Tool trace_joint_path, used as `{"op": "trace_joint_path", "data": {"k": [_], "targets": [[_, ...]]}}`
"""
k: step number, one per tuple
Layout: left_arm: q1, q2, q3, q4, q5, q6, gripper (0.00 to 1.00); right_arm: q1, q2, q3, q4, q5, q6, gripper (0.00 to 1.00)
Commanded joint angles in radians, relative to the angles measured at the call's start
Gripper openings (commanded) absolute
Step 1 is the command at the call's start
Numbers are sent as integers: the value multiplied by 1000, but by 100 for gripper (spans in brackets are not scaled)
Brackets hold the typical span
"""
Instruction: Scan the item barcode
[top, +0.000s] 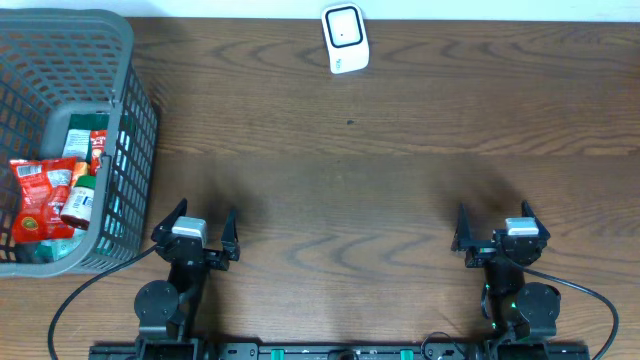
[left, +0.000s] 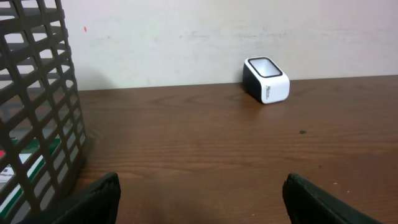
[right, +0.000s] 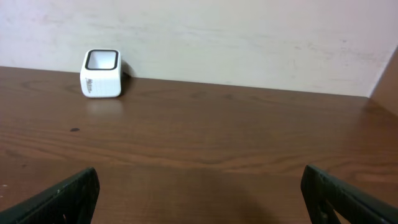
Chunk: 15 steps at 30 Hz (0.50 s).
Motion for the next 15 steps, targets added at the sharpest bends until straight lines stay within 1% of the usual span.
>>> {"op": "trace_joint_path", "data": {"k": [1, 12, 14, 15], "targets": [[3, -6, -9, -43, 44, 16, 84, 0, 1, -1, -3, -1, -9, 99], [3, -6, -9, -41, 52, 13, 84, 0, 1, -1, -3, -1, -9, 99], [3, -6, -4, -34, 117, 5, 84, 0, 1, -1, -3, -1, -9, 99], [3, -6, 8, -34, 188, -26, 84, 0, 1, -1, -3, -1, -9, 99]]}}
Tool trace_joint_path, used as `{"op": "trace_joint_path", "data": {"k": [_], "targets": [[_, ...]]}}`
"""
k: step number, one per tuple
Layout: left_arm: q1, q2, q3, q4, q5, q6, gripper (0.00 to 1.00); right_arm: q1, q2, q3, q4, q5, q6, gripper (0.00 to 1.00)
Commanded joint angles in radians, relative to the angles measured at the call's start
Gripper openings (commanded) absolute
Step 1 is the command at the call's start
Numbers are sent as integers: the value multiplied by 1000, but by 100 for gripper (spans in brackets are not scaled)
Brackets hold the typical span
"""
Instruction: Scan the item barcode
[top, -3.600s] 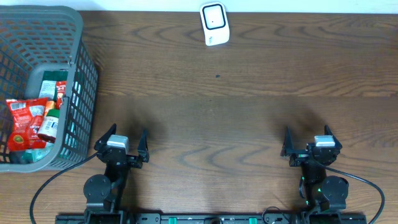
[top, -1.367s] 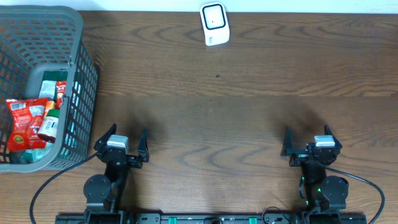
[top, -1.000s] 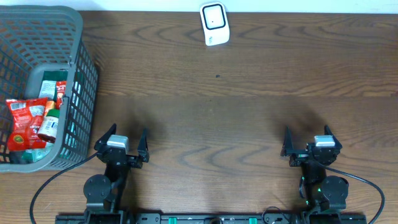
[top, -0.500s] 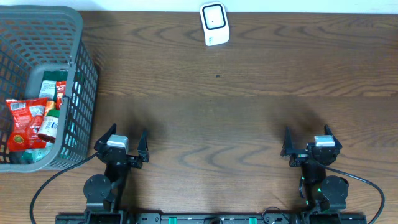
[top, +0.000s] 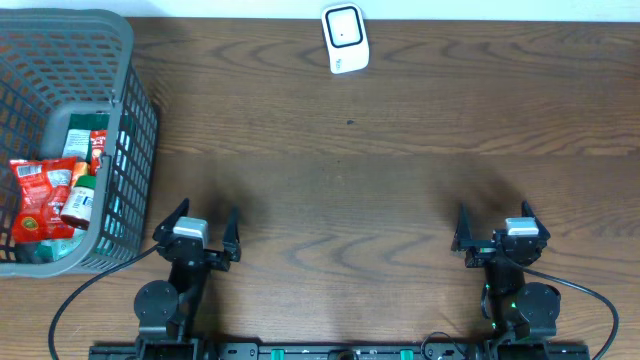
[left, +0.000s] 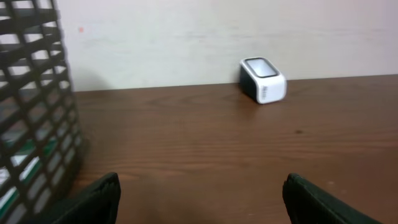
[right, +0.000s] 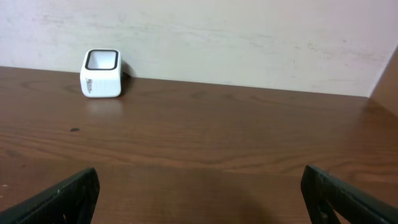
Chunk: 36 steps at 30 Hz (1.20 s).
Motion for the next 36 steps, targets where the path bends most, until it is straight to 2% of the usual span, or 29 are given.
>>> {"op": "trace_joint_path", "data": {"k": [1, 5, 10, 14, 18, 21, 25, 30, 33, 36], "targets": [[3, -6, 27, -40, 220, -67, 84, 0, 1, -1, -3, -1, -9, 99], [3, -6, 136, -109, 298, -215, 84, 0, 1, -1, -3, -1, -9, 99], [3, 31, 392, -245, 298, -216, 84, 0, 1, -1, -3, -1, -9, 99], [3, 171, 665, -382, 280, -216, 84, 0, 1, -1, -3, -1, -9, 99], [4, 420, 1003, -608, 237, -209, 84, 0, 1, -1, -3, -1, -9, 99], [4, 653, 1308, -816, 224, -134, 84, 0, 1, -1, -3, -1, -9, 99], [4, 1009, 1781, -1167, 53, -51, 84, 0, 1, -1, -3, -1, -9, 99], [4, 1442, 2324, -1588, -173, -6, 84, 0, 1, -1, -3, -1, -9, 99], [8, 1618, 2493, -1665, -199, -6, 84, 0, 1, -1, -3, -1, -9, 99], [13, 1720, 2519, -1648, -275, 29, 84, 0, 1, -1, -3, -1, -9, 99]]}}
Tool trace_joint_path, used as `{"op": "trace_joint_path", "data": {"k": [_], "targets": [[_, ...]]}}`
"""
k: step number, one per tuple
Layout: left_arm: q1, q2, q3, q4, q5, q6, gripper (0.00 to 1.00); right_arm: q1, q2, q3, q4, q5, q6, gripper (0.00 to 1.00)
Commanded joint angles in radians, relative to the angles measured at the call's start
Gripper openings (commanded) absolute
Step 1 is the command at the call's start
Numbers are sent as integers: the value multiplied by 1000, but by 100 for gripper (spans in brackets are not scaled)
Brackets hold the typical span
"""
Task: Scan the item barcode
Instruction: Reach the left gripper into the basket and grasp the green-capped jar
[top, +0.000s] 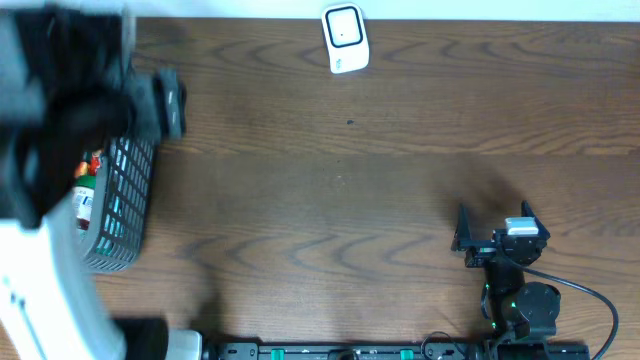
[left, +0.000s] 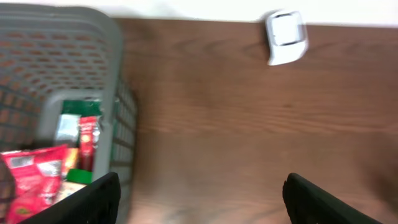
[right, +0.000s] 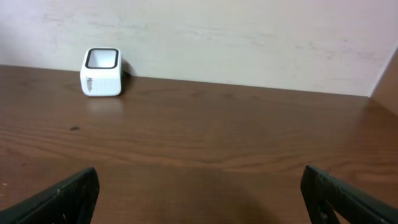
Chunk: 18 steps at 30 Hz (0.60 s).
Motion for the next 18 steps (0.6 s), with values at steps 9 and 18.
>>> {"op": "trace_joint_path", "data": {"k": [9, 18], "targets": [[86, 192, 41, -53, -235, 17, 97, 0, -3, -1, -3, -1, -9, 99], [392, 167, -7, -80, -140, -78, 98, 0, -3, -1, -4, -1, -9, 99]]}}
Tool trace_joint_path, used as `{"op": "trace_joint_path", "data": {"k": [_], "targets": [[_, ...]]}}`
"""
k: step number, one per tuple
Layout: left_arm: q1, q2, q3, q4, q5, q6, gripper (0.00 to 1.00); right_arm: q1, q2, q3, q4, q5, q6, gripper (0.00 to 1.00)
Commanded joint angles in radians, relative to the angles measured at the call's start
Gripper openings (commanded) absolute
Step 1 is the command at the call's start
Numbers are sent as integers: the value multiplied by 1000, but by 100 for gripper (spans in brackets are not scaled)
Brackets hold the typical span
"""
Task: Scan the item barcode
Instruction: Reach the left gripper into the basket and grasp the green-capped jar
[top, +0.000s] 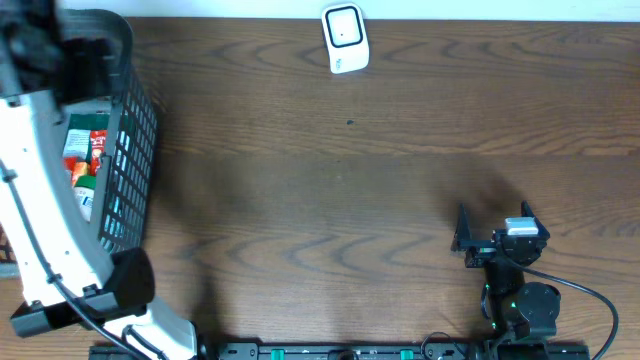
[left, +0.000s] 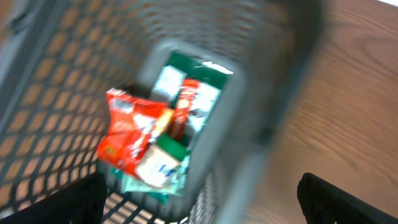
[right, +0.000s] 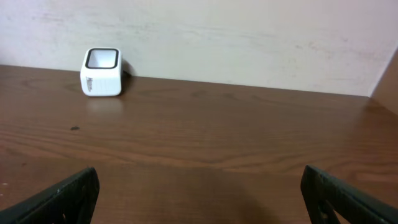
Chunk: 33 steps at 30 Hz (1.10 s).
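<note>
My left gripper is open and hangs high above the grey mesh basket, looking down into it. Inside lie a red snack packet, a green packet and a small green-capped bottle; the view is blurred. In the overhead view the white left arm crosses the basket and hides much of it. The white barcode scanner stands at the table's far edge, also seen as the scanner. My right gripper rests open and empty near the front edge.
A wooden table spans the view, with a pale wall behind it. A small dark speck lies below the scanner. The right arm's cable loops near the front right.
My left arm has shifted left, from high beside the basket to directly over its inside. The scanner has dropped out of the left wrist view. My right gripper has not moved.
Both grippers first rested open at the front edge, facing the scanner and wall, with the left turning slightly. Then the left arm stood high above the table's left side, basket and scanner below. Now it hangs open over the basket's contents.
</note>
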Motion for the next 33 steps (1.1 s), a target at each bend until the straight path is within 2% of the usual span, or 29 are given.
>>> {"op": "trace_joint_path", "data": {"k": [1, 7, 12, 21, 33], "targets": [[104, -30, -26, -78, 71, -41, 98, 0, -3, -1, -3, -1, -9, 99], [242, -30, -141, -78, 85, -41, 98, 0, -3, -1, -3, -1, -9, 99], [295, -29, -268, -53, 142, -33, 99, 0, -3, -1, -3, -1, -9, 99], [301, -29, -540, 81, 142, -29, 98, 0, -3, -1, -3, -1, -9, 99], [301, -27, -860, 375, 140, -21, 98, 0, -3, -1, -3, -1, -9, 99]]}}
